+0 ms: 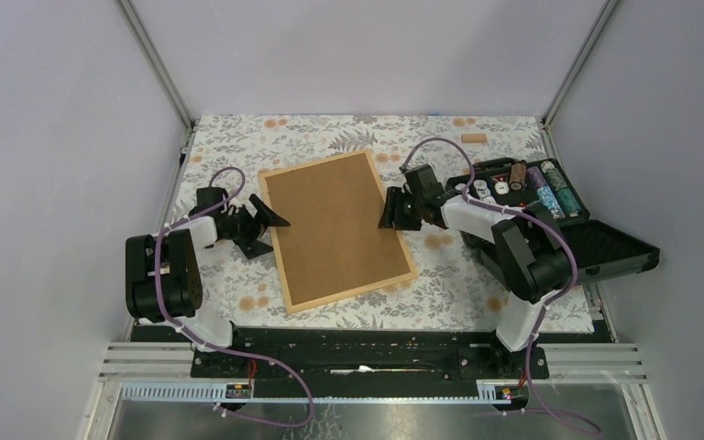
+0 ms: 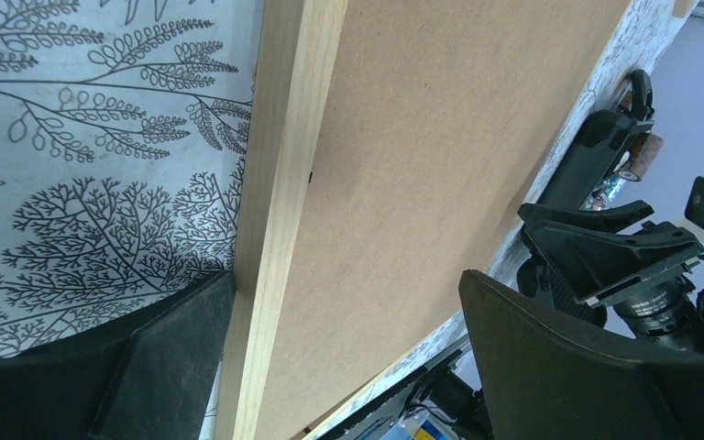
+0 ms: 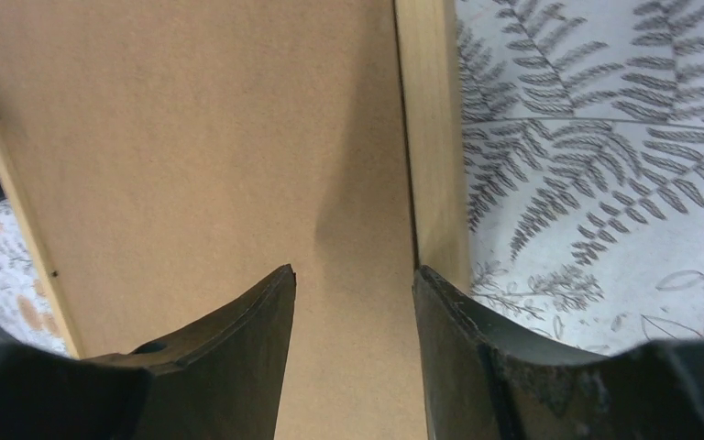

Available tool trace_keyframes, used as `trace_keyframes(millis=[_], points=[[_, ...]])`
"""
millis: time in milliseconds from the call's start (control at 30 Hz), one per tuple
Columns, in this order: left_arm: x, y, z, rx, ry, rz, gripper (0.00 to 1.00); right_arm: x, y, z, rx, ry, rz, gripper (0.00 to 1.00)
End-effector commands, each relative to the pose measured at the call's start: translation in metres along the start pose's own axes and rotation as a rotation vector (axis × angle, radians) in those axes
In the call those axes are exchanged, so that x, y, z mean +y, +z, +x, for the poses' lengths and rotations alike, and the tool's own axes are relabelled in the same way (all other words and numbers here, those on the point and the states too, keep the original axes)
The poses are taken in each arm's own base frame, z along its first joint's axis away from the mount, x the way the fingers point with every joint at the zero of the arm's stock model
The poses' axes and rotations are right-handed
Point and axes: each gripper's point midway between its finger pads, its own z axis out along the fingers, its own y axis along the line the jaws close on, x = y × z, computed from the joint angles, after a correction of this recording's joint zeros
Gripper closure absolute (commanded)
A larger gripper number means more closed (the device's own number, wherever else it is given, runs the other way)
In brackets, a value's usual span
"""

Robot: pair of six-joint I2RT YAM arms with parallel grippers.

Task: Put the photo into the frame
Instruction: Adjust the photo frame at the center of the board.

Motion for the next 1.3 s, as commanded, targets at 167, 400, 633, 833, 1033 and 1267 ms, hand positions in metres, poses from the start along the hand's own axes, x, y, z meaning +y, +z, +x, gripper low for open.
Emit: trace_keyframes(millis=[167,400,633,833,1033,1267], points=[[0.007,0.01,0.004,0.026,-0.002,0.021,0.02,0.013,0.013,0.012,0.045,0.013,-0.127,0.51],[0.006,0.014,0.011,0.046,-0.023,0.047,0.03,0.071,-0.021,0.005,0.025,0.062,-0.415,0.56],[0.0,0.016,0.015,0.049,-0.017,0.055,0.03,0.105,-0.038,0.02,0.078,0.097,-0.554,0.58],[-0.002,0.017,0.017,0.049,-0.012,0.055,0.03,0.118,-0.039,0.039,0.099,0.065,-0.558,0.58],[-0.005,0.015,0.015,0.039,-0.005,0.054,0.03,0.043,-0.009,0.067,0.122,0.012,-0.081,0.49],[0.002,0.008,0.004,-0.013,0.043,-0.032,0.03,0.015,-0.031,0.058,0.062,-0.143,0.143,0.31]])
